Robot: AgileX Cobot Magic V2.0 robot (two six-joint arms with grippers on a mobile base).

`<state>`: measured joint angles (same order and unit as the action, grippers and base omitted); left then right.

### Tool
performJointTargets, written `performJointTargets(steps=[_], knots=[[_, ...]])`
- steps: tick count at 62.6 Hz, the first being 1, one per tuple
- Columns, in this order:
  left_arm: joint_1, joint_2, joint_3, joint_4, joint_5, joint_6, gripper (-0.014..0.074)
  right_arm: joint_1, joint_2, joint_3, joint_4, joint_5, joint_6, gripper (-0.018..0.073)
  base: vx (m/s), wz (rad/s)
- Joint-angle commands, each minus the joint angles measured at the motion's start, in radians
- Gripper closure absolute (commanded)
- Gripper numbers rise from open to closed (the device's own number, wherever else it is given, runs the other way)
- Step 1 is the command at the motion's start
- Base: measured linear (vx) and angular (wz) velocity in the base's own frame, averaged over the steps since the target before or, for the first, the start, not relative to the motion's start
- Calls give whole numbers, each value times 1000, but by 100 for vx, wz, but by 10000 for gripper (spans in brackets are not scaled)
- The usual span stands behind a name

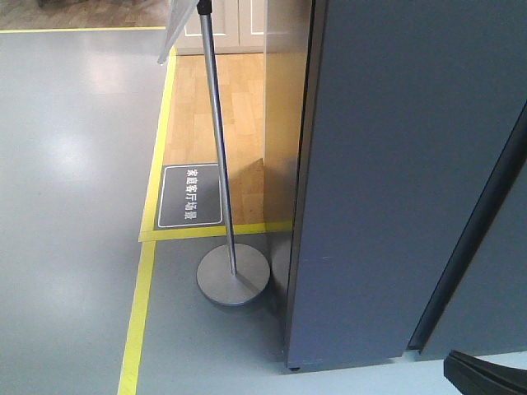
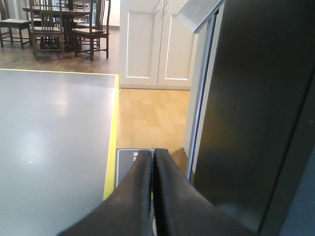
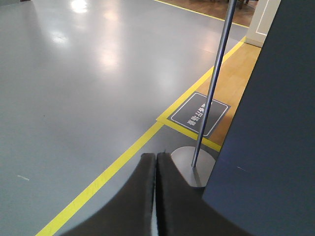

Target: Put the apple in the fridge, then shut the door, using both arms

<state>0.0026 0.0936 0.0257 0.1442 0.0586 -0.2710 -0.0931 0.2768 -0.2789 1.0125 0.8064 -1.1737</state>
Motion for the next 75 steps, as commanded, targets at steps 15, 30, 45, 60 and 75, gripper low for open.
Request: performJointTargets(steps=[15, 30, 45, 60, 75], knots=[[-2, -122, 29, 37, 57, -3, 604, -6, 10, -26, 49, -30, -4, 566, 0, 0], [-2, -122, 28, 37, 53, -4, 604, -6, 10, -26, 49, -30, -3, 566, 0, 0], [-3, -120, 28, 37, 53, -4, 604, -6, 10, -26, 49, -26, -3, 566, 0, 0], [-3, -120, 28, 37, 53, -4, 604, -6, 10, -26, 49, -26, -3, 566, 0, 0], [-3, -121, 28, 37, 53, -4, 603, -6, 10, -26, 49, -26, -3, 566, 0, 0]])
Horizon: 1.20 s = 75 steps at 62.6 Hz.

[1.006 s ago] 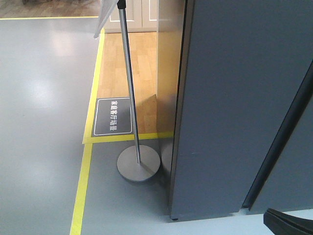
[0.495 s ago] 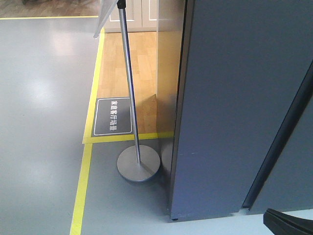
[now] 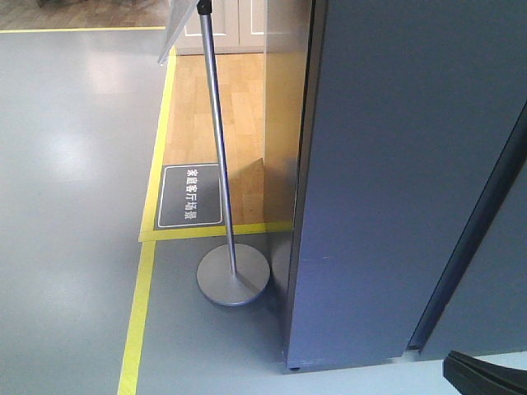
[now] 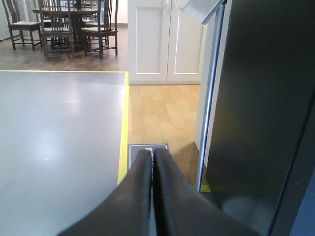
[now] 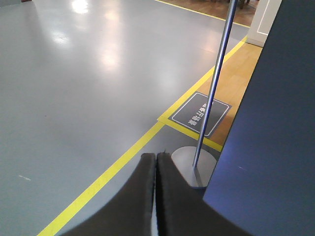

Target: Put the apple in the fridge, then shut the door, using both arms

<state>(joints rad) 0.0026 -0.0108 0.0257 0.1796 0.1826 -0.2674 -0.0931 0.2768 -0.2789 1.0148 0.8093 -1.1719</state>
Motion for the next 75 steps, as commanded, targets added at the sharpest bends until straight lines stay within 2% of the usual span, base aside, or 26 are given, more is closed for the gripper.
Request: performJointTargets(steps=[1, 22, 31, 38, 44, 53, 68, 75], knots=[[-3, -16, 28, 2, -71, -7, 603, -6, 10, -26, 47, -29, -5, 566, 0, 0], [-3, -16, 28, 2, -71, -7, 603, -5, 10, -26, 36, -46, -7, 566, 0, 0], [-3, -16, 28, 2, -71, -7, 603, 39, 7, -26, -57, -105, 52, 566, 0, 0], [-3, -16, 28, 2, -71, -7, 603, 108, -26, -26, -196, -177, 228, 566, 0, 0], [-3, -16, 28, 2, -71, -7, 603, 146, -72, -25, -353, -246, 408, 564, 0, 0], [-3, -16, 28, 2, -71, -7, 603, 143, -152, 48, -518, -369, 668, 563, 0, 0], [-3, -16, 28, 2, -71, -7, 603, 143, -309, 217, -741, -517, 971, 563, 0, 0], [-3, -16, 28, 2, -71, -7, 603, 143, -307, 291, -861, -666, 1142, 563, 0, 0]])
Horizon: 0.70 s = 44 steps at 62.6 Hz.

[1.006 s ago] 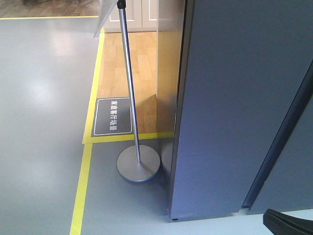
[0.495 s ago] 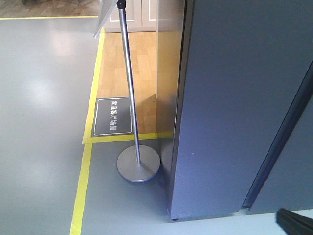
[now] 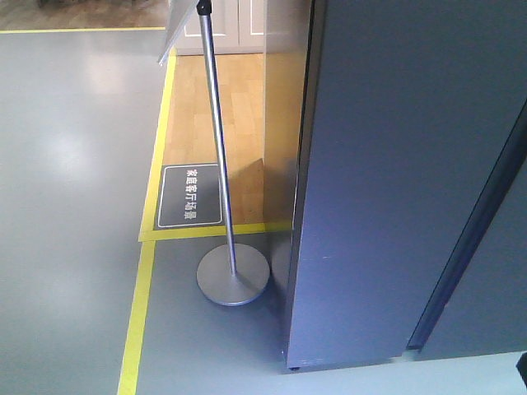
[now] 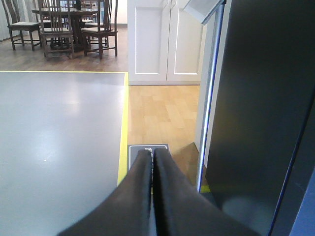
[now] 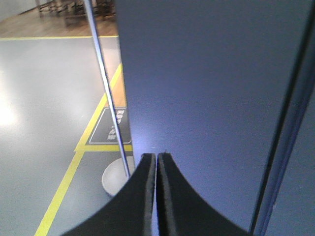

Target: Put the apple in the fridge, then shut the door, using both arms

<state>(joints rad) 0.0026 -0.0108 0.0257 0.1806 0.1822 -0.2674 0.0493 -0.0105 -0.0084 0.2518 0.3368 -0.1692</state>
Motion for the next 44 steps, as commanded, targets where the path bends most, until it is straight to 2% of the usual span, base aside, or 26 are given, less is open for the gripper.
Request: performJointTargets(steps=[1, 4, 8, 11, 18, 44], knots=[[-3, -16, 28, 1, -70, -7, 603, 1, -20, 29, -114, -215, 169, 563, 0, 0], [-3, -16, 28, 1, -70, -7, 603, 1, -20, 53, -176, -294, 228, 563, 0, 0], [-3, -16, 28, 1, -70, -7, 603, 1, -20, 49, -252, -325, 270, 563, 0, 0], [-3, -16, 28, 1, -70, -7, 603, 1, -20, 51, -316, -366, 279, 563, 0, 0], [-3, -16, 28, 1, -70, -7, 603, 1, -20, 51, -373, -425, 277, 563, 0, 0], [-3, -16, 28, 1, -70, -7, 603, 1, -20, 51, -378, -438, 276, 563, 0, 0]])
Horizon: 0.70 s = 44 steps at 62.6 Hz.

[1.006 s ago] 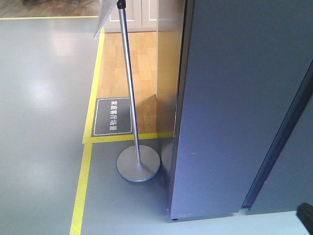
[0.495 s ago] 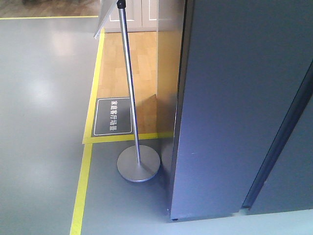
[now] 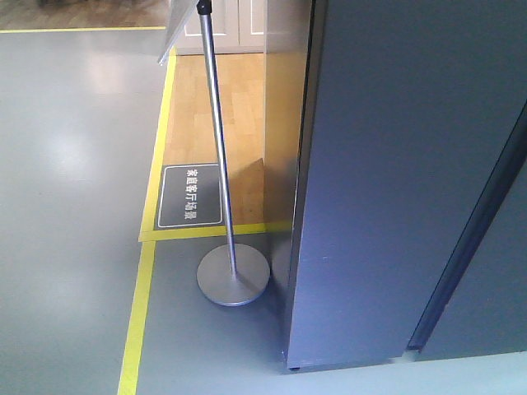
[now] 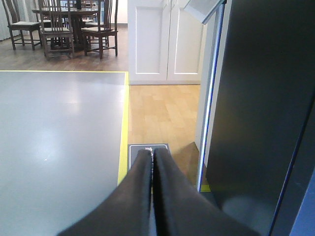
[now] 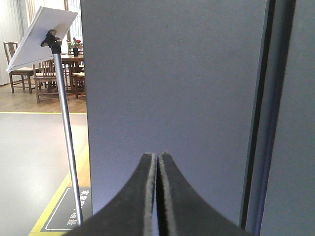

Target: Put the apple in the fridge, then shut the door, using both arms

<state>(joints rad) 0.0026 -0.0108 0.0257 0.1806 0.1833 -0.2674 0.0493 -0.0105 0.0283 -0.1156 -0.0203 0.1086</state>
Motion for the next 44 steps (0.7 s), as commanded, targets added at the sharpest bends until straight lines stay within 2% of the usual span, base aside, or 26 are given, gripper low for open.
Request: performJointTargets(steps=[1, 44], knots=[[-3, -16, 28, 1, -71, -7, 603, 1, -20, 14, -10, -81, -2, 563, 0, 0], [-3, -16, 28, 1, -71, -7, 603, 1, -20, 14, -10, -81, -2, 563, 0, 0]])
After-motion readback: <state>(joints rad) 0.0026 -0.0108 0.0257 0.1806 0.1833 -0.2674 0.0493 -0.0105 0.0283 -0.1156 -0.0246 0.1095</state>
